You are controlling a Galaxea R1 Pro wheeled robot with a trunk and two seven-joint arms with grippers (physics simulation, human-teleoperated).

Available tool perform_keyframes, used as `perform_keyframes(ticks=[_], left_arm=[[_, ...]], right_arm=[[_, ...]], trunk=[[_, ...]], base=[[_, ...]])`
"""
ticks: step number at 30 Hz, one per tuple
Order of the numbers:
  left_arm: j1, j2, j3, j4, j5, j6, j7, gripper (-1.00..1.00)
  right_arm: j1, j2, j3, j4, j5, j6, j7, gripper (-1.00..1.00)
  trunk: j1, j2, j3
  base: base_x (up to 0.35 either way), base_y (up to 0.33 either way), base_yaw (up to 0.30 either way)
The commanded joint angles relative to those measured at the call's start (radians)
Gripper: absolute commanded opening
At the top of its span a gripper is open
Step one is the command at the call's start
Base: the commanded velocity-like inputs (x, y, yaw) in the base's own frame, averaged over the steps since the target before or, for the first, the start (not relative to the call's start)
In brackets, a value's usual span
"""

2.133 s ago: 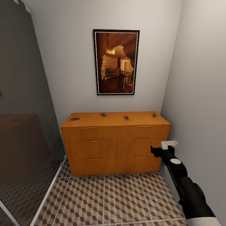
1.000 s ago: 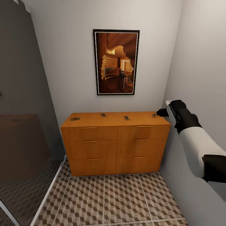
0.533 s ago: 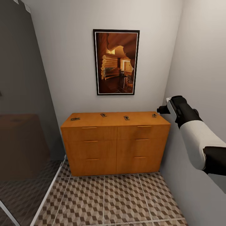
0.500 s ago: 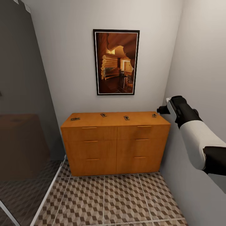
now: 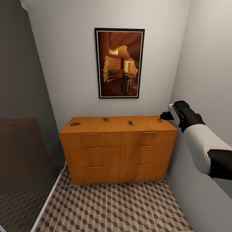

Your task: Take the four mousetraps from the cabinet in the bathroom and place them on the bathroom floor. Make sure all four end up on the same floor surface, and ensure that at least two of them are either under or directly next to the same bathroom sink.

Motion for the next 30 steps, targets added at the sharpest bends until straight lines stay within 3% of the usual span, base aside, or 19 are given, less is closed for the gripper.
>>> perform_keyframes(ticks=[1,30], left_arm=[[-0.001,0.0,-0.006,0.001,-0.001,-0.003,0.002,1.0],[-0.001,0.0,-0.006,0.001,-0.001,-0.003,0.002,1.0]], right_arm=[[-0.001,0.001,0.002,0.001,0.006,0.004,0.002,1.0],[0.001,0.0,0.003,0.133,0.005,-0.094,0.007,1.0]], trunk=[[0.0,0.0,-0.001],[0.0,0.0,-0.001]], base=[[0.292,0.0,0.0],[0.312,0.0,0.0]])
